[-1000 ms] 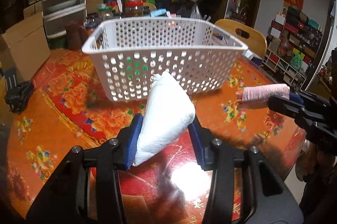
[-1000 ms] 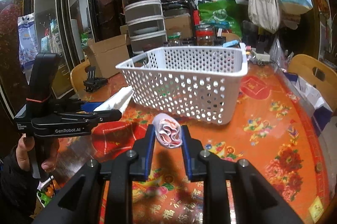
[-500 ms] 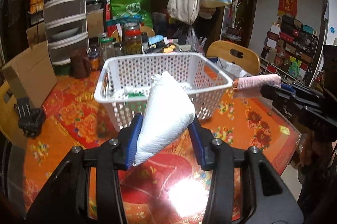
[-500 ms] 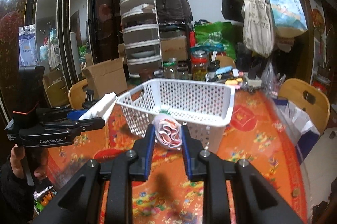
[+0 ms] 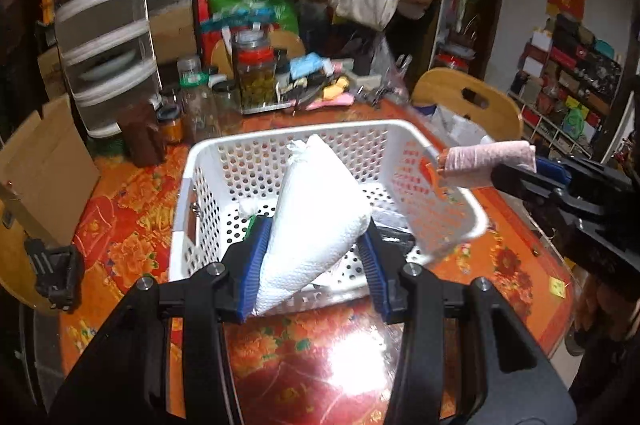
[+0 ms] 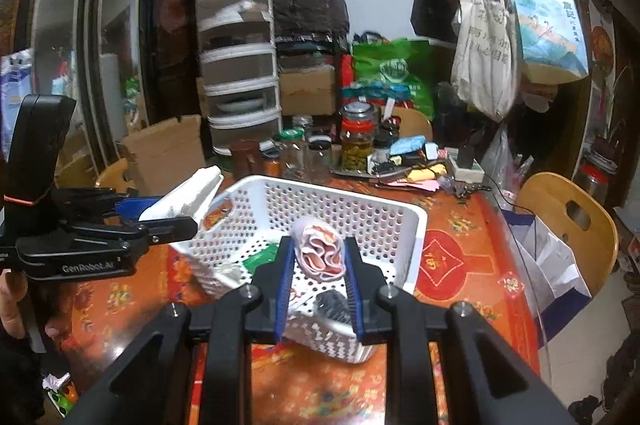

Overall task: Organize soft objects
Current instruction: 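Lift the cloth and towel and carry both over the white basket, then open the left tool to drop the cloth while the right tool releases the pink towel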

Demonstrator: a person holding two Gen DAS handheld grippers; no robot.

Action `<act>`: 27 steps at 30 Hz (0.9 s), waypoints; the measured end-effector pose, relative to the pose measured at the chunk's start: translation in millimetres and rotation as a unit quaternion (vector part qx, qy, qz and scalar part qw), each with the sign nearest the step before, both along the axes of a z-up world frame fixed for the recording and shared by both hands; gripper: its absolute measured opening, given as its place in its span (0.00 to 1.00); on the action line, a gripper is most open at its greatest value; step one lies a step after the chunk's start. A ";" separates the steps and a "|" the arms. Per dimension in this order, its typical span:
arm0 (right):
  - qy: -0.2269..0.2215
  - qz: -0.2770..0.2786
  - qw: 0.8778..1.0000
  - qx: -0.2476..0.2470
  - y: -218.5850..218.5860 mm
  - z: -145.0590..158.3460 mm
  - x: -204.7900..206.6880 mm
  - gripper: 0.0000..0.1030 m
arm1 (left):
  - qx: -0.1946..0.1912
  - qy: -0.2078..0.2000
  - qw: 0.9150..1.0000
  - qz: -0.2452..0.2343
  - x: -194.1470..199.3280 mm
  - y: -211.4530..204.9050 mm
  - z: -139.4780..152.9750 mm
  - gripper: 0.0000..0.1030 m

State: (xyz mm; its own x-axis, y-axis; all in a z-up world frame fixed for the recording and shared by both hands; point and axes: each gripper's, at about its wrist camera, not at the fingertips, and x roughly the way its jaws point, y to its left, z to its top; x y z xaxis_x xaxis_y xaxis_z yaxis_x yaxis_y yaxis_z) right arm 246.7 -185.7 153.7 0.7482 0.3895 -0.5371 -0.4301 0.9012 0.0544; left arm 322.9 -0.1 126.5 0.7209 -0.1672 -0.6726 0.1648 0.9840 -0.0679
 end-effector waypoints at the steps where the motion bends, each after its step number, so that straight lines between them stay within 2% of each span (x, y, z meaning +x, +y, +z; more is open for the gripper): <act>1: 0.007 -0.001 1.000 -0.005 2.4 -2.6 8.3 0.22 | 0.003 0.011 1.000 0.004 13.6 0.6 -6.2 0.41; 7: 0.064 -0.009 0.996 -0.058 25.4 -35.9 60.6 0.22 | 0.011 0.081 0.996 0.030 77.6 5.1 -49.0 0.41; 13: 0.129 -0.012 0.986 -0.105 46.7 -74.7 102.0 0.22 | 0.015 0.131 0.990 0.044 116.9 10.8 -89.4 0.41; 15: 0.143 -0.013 0.983 -0.116 50.9 -85.9 109.9 0.22 | 0.004 0.145 0.989 0.043 123.0 14.5 -100.8 0.41; 19: 0.164 -0.013 0.978 -0.130 55.9 -101.0 119.1 0.22 | -0.004 0.158 0.986 0.044 129.9 19.2 -114.7 0.41; 27: 0.184 -0.009 0.974 -0.134 60.1 -113.9 128.3 0.22 | -0.013 0.163 0.986 0.032 131.4 17.3 -120.6 0.41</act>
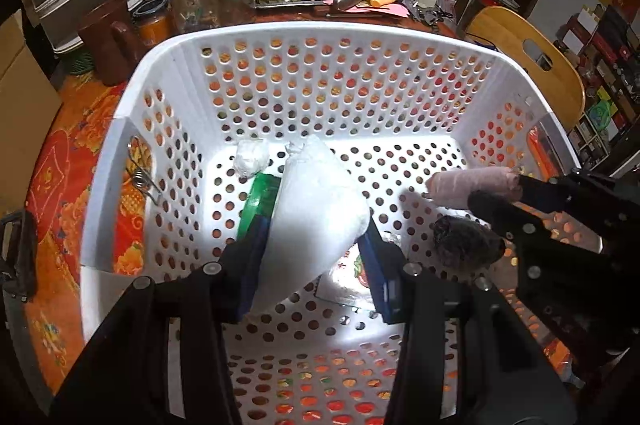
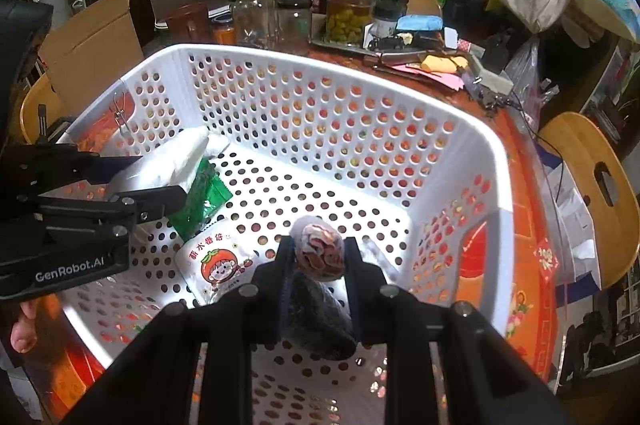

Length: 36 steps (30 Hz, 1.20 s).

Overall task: Organize soft objects
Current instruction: 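Open the left tool to drop the cloth while the right tool releases the pink towel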

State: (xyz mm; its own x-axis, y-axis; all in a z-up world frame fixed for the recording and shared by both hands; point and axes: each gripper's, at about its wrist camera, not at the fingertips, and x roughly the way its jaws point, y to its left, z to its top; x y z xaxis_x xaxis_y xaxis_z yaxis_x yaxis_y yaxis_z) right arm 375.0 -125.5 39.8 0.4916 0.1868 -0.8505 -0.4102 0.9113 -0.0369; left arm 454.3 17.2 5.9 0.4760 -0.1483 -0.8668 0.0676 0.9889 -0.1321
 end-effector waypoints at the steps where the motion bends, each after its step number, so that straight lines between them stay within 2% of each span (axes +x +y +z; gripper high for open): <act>1: 0.000 0.001 1.000 0.000 0.9 -0.2 0.3 0.22 | -0.003 -0.002 1.000 -0.001 -0.4 -0.5 0.0 0.43; 6: -0.009 0.003 1.000 0.009 0.4 4.2 -2.6 0.22 | -0.010 -0.009 1.000 -0.002 -3.8 -1.2 2.8 0.48; 8: -0.015 0.003 1.000 0.016 -1.3 9.3 -5.0 0.24 | -0.013 -0.015 1.000 -0.001 -5.7 -0.8 6.2 0.57; 10: -0.022 0.002 1.000 0.021 -3.0 14.3 -7.4 0.33 | -0.012 -0.027 1.000 0.001 -9.0 -0.2 11.7 0.65; 12: -0.029 0.005 0.999 0.027 -4.6 20.1 -11.9 0.49 | -0.017 -0.037 0.999 -0.001 -12.7 0.6 18.5 0.73; 14: -0.034 0.006 0.999 0.029 -5.6 24.3 -15.5 0.57 | -0.019 -0.045 0.999 0.000 -16.8 1.5 25.9 0.79; 16: -0.042 0.007 0.998 0.037 -8.9 31.4 -21.3 0.61 | -0.016 -0.052 0.999 -0.003 -20.8 1.1 32.1 0.81; 21: -0.055 0.007 0.997 0.045 -17.7 43.3 -36.3 0.81 | 0.000 -0.075 0.997 0.000 -36.1 4.8 48.3 0.88; 24: -0.065 0.004 0.996 0.055 -25.2 51.5 -47.1 0.89 | 0.012 -0.092 0.996 0.005 -51.8 7.2 59.3 0.99; 28: -0.075 0.004 0.995 0.069 -32.5 60.7 -63.6 0.95 | 0.030 -0.119 0.992 0.008 -82.3 7.0 74.0 1.00; 36: -0.101 -0.002 0.992 0.076 -41.5 75.3 -115.1 0.95 | 0.039 -0.160 0.986 0.007 -158.2 6.9 93.5 1.00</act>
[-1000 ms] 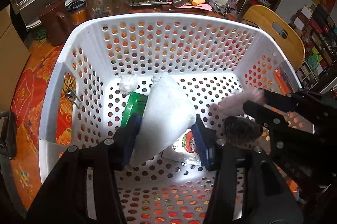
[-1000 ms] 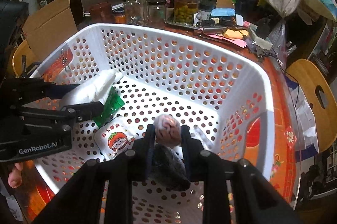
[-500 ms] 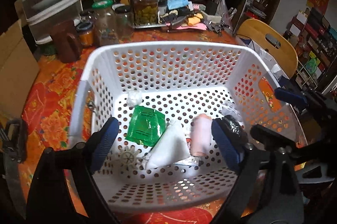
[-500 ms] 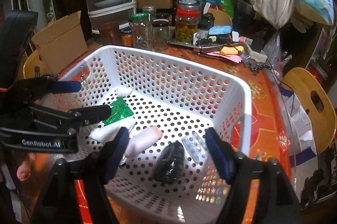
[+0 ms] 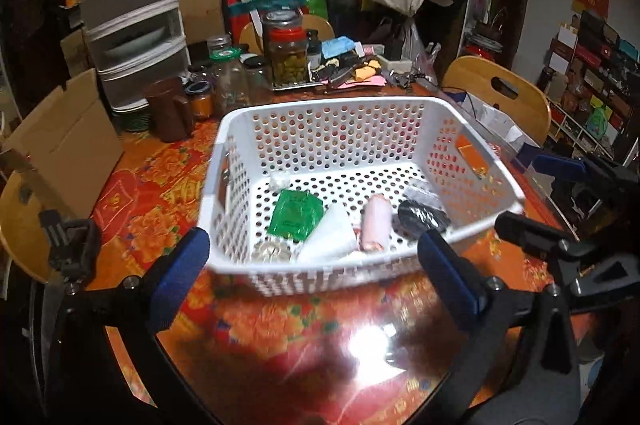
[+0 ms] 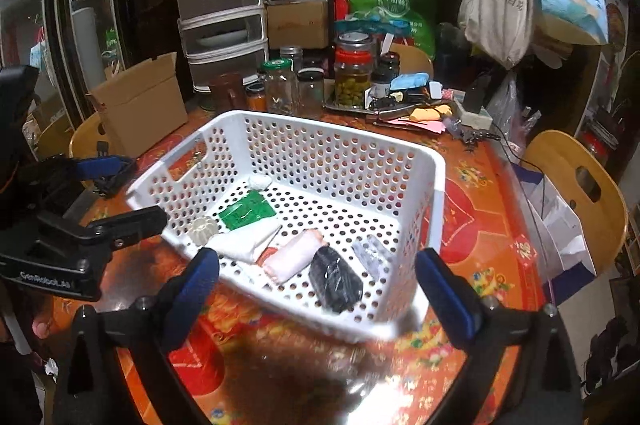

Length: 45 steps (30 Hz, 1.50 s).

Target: Organize soft objects

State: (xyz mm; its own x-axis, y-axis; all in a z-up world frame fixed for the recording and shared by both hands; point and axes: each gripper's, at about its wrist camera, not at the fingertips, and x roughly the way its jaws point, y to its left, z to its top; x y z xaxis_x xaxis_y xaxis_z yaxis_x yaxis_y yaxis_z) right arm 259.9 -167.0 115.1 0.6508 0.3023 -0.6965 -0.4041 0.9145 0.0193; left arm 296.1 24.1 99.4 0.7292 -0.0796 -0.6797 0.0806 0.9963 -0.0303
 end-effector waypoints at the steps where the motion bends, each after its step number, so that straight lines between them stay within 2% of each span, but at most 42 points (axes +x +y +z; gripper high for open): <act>1: -0.002 -0.005 1.000 -0.004 -1.2 1.4 -7.3 0.95 | 0.000 -0.007 1.000 -0.002 -13.3 1.3 2.5 1.00; 5: -0.021 -0.018 1.000 -0.001 -11.7 10.0 -42.7 0.95 | 0.005 -0.024 1.000 0.005 -58.3 6.4 7.1 1.00; 11: -0.049 -0.042 0.998 0.018 -31.5 23.6 -96.0 0.95 | -0.011 -0.030 0.999 0.004 -113.1 15.0 7.6 1.00; 16: -0.077 -0.067 0.995 0.020 -44.7 26.7 -141.0 0.95 | 0.019 -0.058 0.998 0.033 -167.3 11.8 10.1 1.00; 21: -0.082 -0.071 0.994 0.026 -45.6 22.8 -172.7 0.95 | 0.023 -0.097 0.994 0.037 -227.2 0.7 18.9 1.00; 27: -0.116 -0.084 0.989 0.037 -47.1 26.5 -227.0 0.95 | 0.017 -0.109 0.993 0.035 -282.3 -6.0 27.2 1.00; 30: -0.136 -0.076 0.987 0.040 -46.7 30.1 -255.6 0.96 | 0.016 -0.106 0.994 0.038 -296.6 -6.0 26.9 1.00; 33: -0.127 -0.097 0.986 0.056 -50.6 24.9 -271.5 0.98 | 0.007 -0.104 0.993 0.045 -304.6 -0.5 25.4 1.00; 37: -0.106 -0.085 0.989 0.056 -47.8 19.8 -276.2 0.98 | 0.000 -0.106 0.993 0.054 -312.0 4.2 26.5 1.00; 45: -0.104 -0.074 0.991 0.049 -38.0 22.0 -278.4 0.98 | 0.000 -0.120 0.991 0.057 -322.3 1.4 36.3 1.00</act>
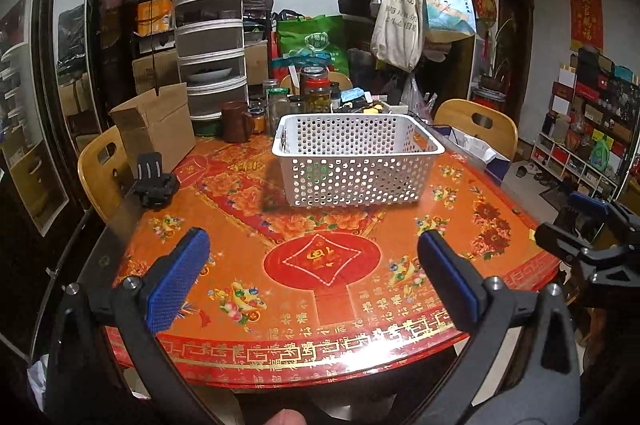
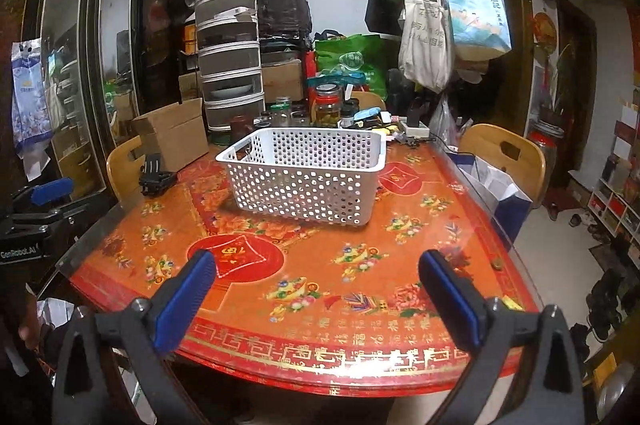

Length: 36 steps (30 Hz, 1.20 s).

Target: Organize soft objects

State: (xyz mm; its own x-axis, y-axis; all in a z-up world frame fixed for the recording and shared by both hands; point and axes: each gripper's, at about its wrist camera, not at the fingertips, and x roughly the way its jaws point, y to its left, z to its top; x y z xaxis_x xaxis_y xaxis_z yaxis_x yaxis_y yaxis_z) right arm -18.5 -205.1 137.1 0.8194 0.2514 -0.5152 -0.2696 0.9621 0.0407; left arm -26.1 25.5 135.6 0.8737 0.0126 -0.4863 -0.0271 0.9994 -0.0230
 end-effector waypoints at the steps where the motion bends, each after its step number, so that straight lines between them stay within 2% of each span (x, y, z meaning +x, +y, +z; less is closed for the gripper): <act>1: 0.001 0.002 1.000 0.000 1.0 0.0 0.7 0.98 | 0.002 -0.001 1.000 0.000 0.7 -1.1 1.7 1.00; 36: -0.001 0.002 1.000 0.008 2.1 4.3 0.9 0.98 | 0.002 0.007 1.000 -0.006 5.9 -3.9 -6.2 1.00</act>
